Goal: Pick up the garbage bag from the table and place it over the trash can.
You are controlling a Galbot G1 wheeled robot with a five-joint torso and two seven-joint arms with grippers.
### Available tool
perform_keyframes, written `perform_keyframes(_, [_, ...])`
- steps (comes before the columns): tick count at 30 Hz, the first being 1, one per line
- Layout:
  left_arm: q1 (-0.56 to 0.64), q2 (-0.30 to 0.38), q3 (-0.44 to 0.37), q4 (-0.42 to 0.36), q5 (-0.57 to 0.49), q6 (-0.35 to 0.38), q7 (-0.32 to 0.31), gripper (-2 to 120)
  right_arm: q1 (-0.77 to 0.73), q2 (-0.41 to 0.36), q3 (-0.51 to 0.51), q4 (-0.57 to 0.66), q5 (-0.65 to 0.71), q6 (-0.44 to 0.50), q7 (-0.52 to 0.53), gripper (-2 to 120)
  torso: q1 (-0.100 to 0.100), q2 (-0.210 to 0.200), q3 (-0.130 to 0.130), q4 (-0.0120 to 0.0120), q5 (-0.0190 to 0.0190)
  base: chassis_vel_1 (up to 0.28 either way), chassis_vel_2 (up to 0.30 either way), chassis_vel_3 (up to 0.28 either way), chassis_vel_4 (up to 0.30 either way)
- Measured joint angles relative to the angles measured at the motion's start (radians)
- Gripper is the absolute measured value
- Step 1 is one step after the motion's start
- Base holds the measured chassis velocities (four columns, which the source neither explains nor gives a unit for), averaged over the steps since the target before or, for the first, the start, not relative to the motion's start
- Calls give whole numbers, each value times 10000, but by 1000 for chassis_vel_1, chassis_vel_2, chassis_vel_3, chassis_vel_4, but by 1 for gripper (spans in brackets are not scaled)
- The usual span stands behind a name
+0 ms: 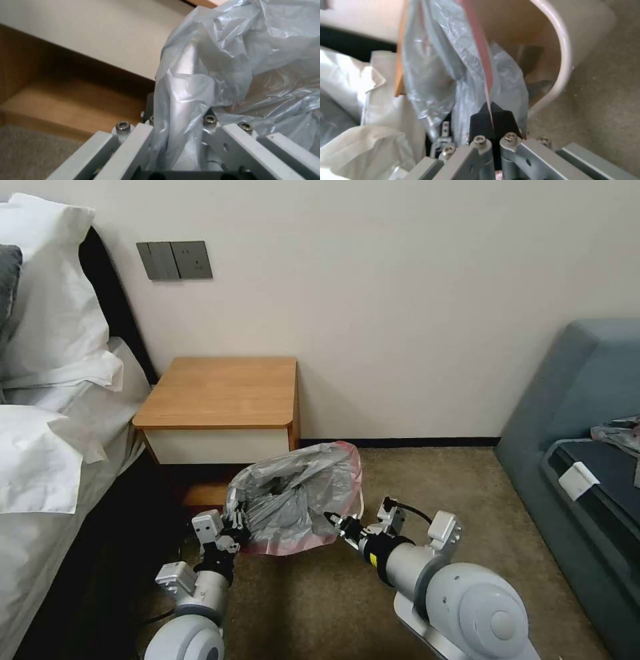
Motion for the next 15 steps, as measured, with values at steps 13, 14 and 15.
perform_keyframes(13, [-160,134,-92,-6,-626,227,-267,5,-100,99,-121,-22,-401,-83,-840,0,0,0,0,1,0,0,0,0,0])
perform_keyframes(14, [-177,147,-93,-4,-565,211,-252,5,-95,89,-121,-23,-385,-68,-841,0,0,0,0,1,0,0,0,0,0])
perform_keyframes(15, [-177,147,-93,-4,-565,211,-252,5,-95,89,-121,-23,-385,-68,-841,0,0,0,0,1,0,0,0,0,0])
